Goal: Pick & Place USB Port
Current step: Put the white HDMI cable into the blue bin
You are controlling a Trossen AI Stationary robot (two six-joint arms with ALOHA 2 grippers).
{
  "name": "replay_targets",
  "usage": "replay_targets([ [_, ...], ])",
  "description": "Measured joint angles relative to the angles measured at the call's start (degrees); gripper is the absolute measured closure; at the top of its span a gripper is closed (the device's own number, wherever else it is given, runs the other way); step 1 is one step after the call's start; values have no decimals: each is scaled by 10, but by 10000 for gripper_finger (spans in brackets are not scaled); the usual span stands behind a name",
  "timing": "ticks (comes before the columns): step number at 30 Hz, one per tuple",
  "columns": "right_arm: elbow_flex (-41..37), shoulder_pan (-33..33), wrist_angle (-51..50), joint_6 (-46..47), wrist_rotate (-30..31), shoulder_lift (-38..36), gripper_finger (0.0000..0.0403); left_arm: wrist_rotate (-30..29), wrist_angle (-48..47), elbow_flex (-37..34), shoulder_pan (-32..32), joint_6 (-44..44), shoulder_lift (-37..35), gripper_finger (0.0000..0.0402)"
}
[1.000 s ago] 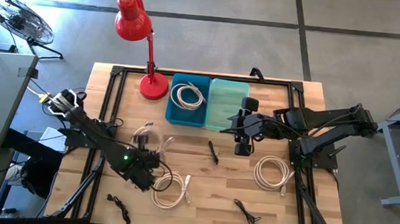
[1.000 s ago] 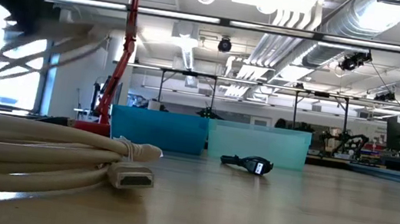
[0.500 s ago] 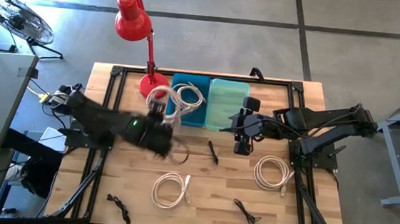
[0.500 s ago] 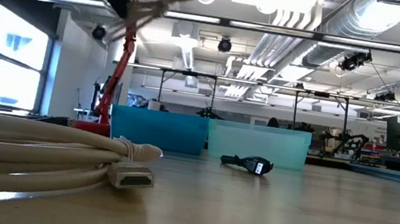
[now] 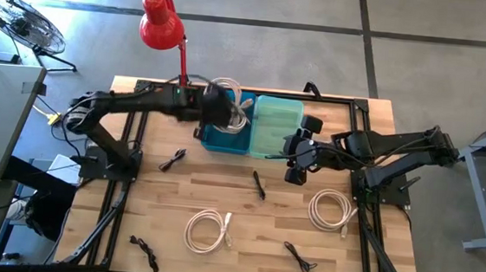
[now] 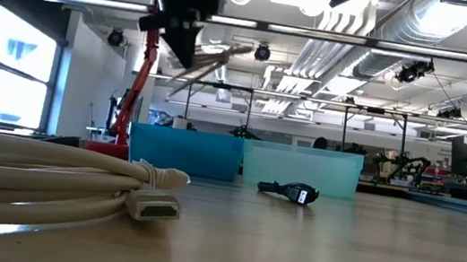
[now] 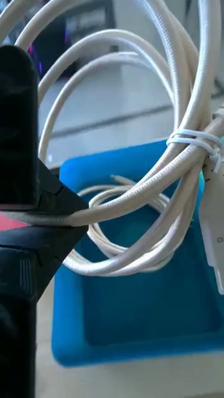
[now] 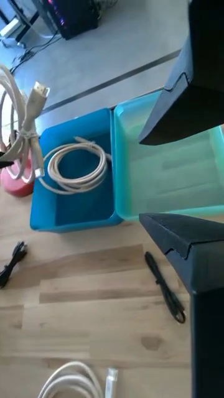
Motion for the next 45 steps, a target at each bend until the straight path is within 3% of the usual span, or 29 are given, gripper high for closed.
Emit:
replay_targets([
  [9,0,0,-5,3,6,0,220,149,70,0,88,32,86,394],
  [19,0,0,-10,2,17,0,220,168,50,0,104,45,203,394],
  [29,0,0,-16,1,20,0,220,210,43,0,111,41,232,393],
  [34,0,0,-18,2,20,0,220,175,41,9,110,34,231,339],
  [38,0,0,-24,6,20,0,220,139,-13,45,110,12,230,290],
  [45,0,0,-32,7,20,0,220,172,-114,127,108,-13,230,255],
])
